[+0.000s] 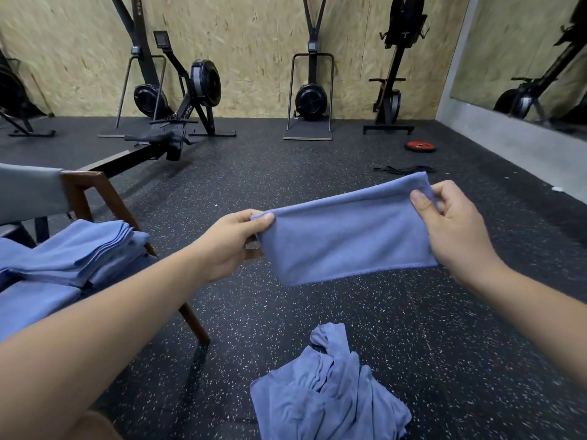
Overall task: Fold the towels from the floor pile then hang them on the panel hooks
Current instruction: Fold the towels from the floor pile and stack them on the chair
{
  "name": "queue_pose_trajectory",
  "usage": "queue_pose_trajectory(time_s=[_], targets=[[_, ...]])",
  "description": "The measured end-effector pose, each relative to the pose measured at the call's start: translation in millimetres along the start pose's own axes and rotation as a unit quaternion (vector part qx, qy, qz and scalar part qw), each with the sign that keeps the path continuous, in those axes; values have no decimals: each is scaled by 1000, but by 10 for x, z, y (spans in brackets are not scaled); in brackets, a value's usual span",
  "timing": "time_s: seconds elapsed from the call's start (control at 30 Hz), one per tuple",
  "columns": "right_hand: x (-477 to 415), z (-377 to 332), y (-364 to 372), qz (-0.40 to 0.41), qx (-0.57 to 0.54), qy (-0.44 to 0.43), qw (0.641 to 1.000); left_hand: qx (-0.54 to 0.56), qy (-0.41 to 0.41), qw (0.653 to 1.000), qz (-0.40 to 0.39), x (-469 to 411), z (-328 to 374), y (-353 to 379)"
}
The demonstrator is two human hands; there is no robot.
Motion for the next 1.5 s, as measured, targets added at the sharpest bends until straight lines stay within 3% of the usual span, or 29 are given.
queue_pose_trajectory(time_s=[0.1,0.27,0.53,0.73,0.93,1.2,1.5], targets=[[37,-30,17,20,3,-6,1000,94,17,994,49,12,74,25],[88,-134,13,48,-6,-12,999,116,94,979,141,61,244,9],[111,-207,34,53,-3,-17,998,-129,228,935,238,252,608,-150],[114,-94,138,36,-20,19,999,-169,142,934,279,230,383,-241],[244,-44,452,-34,-13,50,998,-124,14,974,191,144,27,2],[534,-413,831,-130,-30,0,991,-127,49,988,74,292,110,653],[661,-655,963,-174,-83,-25,981,-119,65,990,44,448,239,847]])
Point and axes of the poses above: each hand's wrist, its own x-axis away from the middle knuckle, its own y-axis out of the palm, z = x × y, the point moved 10 cm from there along -x, towards the middle knuckle, and after that the axes turned 7 degrees about x, right-handed, at the moved point
